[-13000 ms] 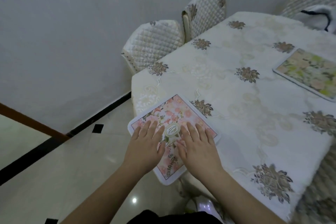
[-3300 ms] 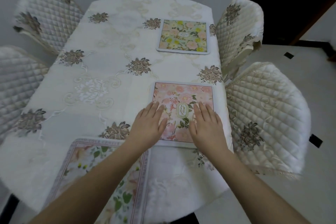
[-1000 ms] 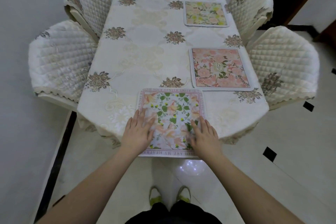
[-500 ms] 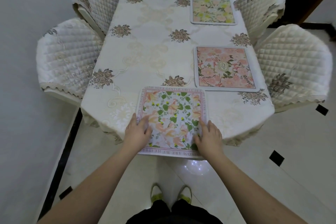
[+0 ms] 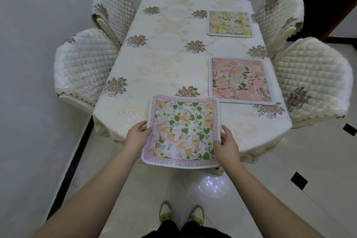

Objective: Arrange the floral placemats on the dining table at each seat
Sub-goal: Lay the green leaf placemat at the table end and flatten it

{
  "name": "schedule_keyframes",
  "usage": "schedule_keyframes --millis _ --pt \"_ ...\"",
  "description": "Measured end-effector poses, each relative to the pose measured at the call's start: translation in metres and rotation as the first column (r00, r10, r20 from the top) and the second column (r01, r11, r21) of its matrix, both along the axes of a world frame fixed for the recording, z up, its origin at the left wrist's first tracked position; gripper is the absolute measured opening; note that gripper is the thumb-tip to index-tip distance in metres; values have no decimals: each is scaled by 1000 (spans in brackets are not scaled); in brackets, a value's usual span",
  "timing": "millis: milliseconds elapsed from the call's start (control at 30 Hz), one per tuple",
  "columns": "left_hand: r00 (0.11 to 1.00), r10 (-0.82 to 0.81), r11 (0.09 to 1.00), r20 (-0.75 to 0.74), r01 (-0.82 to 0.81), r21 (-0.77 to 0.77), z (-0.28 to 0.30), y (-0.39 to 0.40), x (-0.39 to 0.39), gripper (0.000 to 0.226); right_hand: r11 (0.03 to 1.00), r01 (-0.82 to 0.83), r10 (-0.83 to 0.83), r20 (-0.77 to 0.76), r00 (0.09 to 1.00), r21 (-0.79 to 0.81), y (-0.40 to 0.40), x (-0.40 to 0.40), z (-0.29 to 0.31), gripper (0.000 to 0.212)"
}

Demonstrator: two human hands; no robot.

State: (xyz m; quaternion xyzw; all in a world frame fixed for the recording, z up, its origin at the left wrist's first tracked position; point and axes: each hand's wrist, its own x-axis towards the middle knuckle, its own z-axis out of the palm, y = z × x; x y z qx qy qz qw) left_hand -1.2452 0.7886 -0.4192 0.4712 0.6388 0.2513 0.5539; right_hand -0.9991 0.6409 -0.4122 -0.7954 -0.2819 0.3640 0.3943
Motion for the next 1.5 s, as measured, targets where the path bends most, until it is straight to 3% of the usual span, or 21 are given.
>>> schedule_keyframes --millis 67,267,800,1500 --pt "994 57 998 89 -53 -44 2 -2 -1 25 1000 12 -11 -39 999 17 0 2 3 55" --pt "968 153 988 198 -147 -45 14 -9 -1 26 995 40 -26 -148 989 90 -1 7 17 44" --pt "932 202 979 301 -199 -39 49 -9 -34 29 967 86 0 -338 941 241 14 -7 48 46" --pt "892 81 996 446 -87 -7 70 99 -170 32 940 202 -122 -283 951 276 118 -155 68 46"
